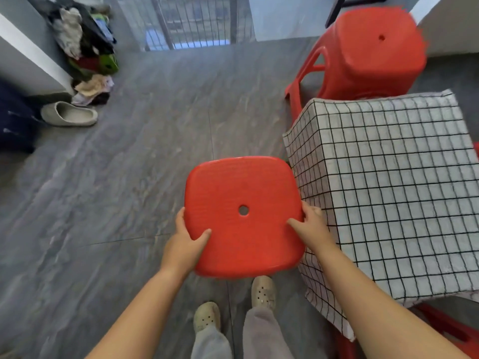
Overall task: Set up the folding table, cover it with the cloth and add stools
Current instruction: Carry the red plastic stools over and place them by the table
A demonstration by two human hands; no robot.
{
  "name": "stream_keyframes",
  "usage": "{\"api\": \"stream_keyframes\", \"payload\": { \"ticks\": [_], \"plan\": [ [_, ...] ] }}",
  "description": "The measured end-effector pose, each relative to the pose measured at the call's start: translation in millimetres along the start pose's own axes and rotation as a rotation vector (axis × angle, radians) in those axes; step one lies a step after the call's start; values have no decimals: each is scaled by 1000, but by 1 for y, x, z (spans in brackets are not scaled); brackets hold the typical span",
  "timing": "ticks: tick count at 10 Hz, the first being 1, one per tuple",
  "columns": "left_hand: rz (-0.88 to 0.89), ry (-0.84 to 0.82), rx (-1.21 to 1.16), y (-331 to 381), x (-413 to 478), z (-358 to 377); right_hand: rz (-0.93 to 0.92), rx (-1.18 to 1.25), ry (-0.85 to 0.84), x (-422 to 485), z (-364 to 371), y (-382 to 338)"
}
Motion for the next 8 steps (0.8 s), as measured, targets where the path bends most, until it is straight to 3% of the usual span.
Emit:
{"api": "stream_keyframes", "payload": {
  "ticks": [6,8],
  "plan": [
    [-118,-40,-114,-10,52,45,36,35,12,60,16,35],
    [-39,-32,70,7,43,23,-21,4,13,43,-6,18]
  ]
}}
Point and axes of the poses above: each hand's wrist, its own x-axis towards the middle knuckle, its own z-axis out of the palm, y = z × x, the point moved 2 cm from there along x, towards the middle knuckle, and after that the axes turned 10 degrees about -y, right-handed, at the moved point
